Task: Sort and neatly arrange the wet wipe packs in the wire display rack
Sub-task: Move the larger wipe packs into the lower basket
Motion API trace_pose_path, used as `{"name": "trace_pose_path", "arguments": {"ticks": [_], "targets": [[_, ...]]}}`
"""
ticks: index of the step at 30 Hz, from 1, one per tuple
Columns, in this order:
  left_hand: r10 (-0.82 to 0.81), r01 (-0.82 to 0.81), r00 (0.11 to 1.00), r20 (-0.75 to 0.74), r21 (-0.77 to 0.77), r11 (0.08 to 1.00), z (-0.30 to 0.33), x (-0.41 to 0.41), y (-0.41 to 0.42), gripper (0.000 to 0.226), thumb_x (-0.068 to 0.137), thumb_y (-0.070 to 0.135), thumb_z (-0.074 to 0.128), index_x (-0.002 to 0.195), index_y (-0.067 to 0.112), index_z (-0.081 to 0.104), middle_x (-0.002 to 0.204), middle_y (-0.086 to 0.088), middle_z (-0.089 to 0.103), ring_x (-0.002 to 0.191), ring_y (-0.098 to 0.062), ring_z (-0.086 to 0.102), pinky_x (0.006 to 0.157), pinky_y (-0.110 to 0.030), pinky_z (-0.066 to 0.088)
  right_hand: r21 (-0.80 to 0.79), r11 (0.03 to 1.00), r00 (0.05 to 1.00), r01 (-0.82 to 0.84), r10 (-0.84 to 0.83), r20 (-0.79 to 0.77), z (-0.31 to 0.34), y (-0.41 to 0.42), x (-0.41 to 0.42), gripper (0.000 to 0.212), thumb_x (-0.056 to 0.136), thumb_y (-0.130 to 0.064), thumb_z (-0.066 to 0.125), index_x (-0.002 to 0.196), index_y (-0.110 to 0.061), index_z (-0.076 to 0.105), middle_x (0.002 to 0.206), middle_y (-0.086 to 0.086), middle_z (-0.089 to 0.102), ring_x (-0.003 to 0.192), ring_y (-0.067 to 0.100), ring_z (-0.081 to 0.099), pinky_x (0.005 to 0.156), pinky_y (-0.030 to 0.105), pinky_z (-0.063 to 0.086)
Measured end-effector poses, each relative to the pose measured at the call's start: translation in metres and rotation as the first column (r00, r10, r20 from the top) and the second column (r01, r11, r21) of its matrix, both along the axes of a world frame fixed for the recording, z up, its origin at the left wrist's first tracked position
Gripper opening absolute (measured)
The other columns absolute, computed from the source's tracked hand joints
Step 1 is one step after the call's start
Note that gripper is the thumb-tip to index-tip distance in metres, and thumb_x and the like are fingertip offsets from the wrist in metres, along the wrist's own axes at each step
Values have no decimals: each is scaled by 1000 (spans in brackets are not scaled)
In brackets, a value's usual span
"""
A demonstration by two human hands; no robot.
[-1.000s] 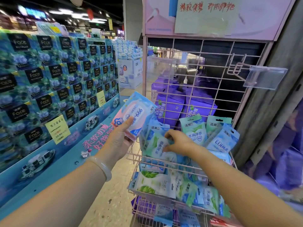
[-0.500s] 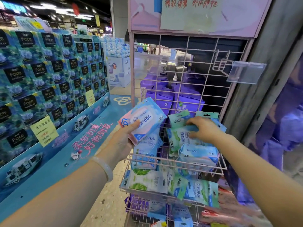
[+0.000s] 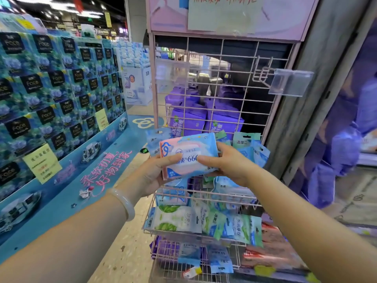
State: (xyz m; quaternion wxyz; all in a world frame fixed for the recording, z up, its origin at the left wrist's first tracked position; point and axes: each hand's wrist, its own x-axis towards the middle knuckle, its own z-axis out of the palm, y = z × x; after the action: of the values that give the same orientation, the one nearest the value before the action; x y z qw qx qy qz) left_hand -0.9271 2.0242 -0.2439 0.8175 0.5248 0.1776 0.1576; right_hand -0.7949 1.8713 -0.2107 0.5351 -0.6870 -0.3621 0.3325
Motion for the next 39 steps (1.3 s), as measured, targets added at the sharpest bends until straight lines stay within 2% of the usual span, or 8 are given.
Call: {"name": "trace_pose_path", "arguments": {"ticks": [5,12,15,19,27,34,37,39], "targets": [[-32,33,999,-24,46,998,-2,-14,-3,33,60,24,70,91,14,66,79,-2,76,68,-14,72,56,-27,59,91,994,992,66,-55,-118,-12,-6,-16,35,74,-20,73,104,-19,56,75,-9,70,58,6,66,53,23,56],[-229,232,962,-150,5,973,-28,-56,7,41,54,32,79,91,15,73,85,0,77,78,-13,72,65,-29,59,48,999,973,-18,29,-230,-42,-28,-45,64,46,-38,78,105,-23,60,92,-7,74,84,14,71,64,28,58],[-310,318,918,-248,-8,948,-49,-77,8,60,19,38,93,75,20,78,79,2,76,71,-9,72,58,-23,57,35,998,960,-54,61,-272,-71,-34,-63,61,50,-38,77,106,-23,60,95,-7,73,87,16,70,68,33,59],[-351,330,862,-367,-120,936,-88,-103,6,71,14,34,94,78,10,74,75,-2,75,64,-12,70,55,-23,57,-26,996,931,-88,73,-358,-120,-39,-87,43,66,-30,73,106,-25,58,100,-3,72,89,21,70,75,39,59],[-262,162,854,-449,-250,955,-148,-99,-19,33,67,11,64,100,4,64,85,-9,76,71,-17,72,61,-28,59,-156,987,841,-24,-65,-538,-184,-34,-96,16,82,-10,66,95,-17,62,81,-5,75,69,12,70,56,25,56],[-113,5,895,-432,-243,970,-182,-87,-18,25,73,9,67,98,5,65,86,-9,76,70,-19,72,55,-26,57,-276,961,880,22,-150,-452,-203,-17,-77,13,86,-30,61,96,-22,60,100,0,68,76,13,69,62,29,58],[-48,-67,894,-446,-238,969,-194,-86,-7,20,78,6,64,98,6,64,84,-7,76,69,-18,72,55,-25,57,-320,924,954,208,-264,-144,-211,-2,-58,13,89,-33,55,90,-22,61,107,8,67,93,21,63,87,38,53],[-15,-99,888,-460,-221,970,-202,-87,1,21,78,5,65,99,6,64,84,-7,76,69,-18,72,56,-25,57,-267,922,960,280,-269,78,-213,10,-45,14,89,-23,57,98,-13,63,110,13,67,95,20,60,89,33,49]]}}
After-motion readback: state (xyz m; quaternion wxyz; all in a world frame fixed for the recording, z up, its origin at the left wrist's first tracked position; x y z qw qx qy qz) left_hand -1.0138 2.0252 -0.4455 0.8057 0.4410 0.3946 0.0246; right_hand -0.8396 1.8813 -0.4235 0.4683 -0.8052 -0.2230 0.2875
